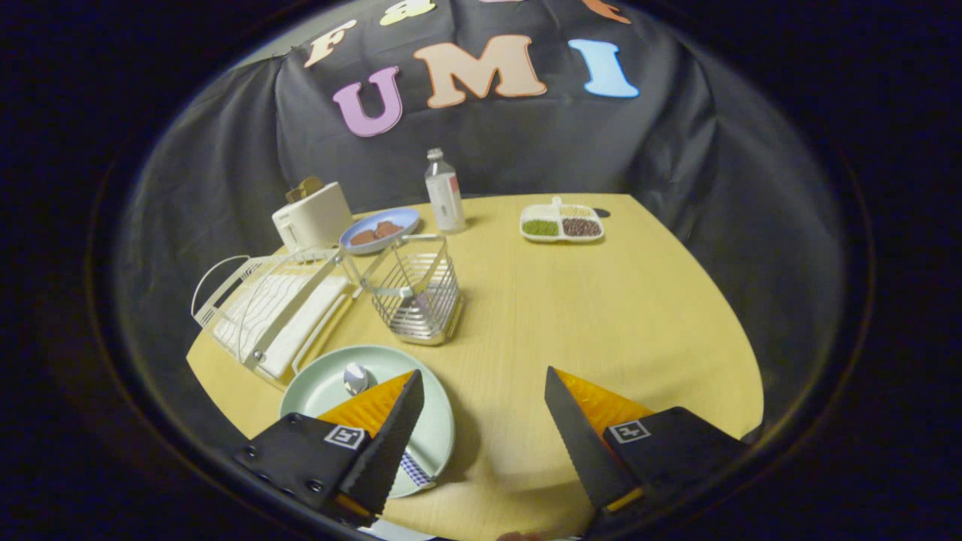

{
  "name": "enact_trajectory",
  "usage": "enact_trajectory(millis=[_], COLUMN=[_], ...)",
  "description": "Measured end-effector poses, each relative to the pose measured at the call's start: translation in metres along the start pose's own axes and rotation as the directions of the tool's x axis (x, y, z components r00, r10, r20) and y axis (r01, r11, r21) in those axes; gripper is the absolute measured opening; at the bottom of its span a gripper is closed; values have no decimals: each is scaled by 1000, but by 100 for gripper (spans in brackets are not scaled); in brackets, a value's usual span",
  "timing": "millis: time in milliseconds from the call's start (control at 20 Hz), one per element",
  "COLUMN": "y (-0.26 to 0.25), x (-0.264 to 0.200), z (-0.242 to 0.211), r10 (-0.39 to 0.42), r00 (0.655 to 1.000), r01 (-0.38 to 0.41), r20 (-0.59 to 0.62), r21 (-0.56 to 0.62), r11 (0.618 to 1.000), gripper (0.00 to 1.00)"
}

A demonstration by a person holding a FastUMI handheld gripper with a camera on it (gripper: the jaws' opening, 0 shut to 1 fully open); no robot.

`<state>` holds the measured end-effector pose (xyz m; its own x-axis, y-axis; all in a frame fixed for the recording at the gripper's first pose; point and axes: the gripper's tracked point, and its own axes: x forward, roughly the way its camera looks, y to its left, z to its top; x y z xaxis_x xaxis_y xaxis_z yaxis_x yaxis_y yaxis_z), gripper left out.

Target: Take the plate from the dish rack, then take the spoon from the basket and place it into the plate.

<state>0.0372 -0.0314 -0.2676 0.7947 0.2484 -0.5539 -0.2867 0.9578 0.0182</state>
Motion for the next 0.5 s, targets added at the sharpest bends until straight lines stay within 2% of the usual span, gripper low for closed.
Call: enact_trajectory(millis=[200,500], y=[-4,3], x=[-22,-69], z=[60,134], r10=[-72,-137], r00=[986,925], r01=[75,147], r20=[154,354], r21=[-11,-1], r11=[997,989], gripper=[100,100])
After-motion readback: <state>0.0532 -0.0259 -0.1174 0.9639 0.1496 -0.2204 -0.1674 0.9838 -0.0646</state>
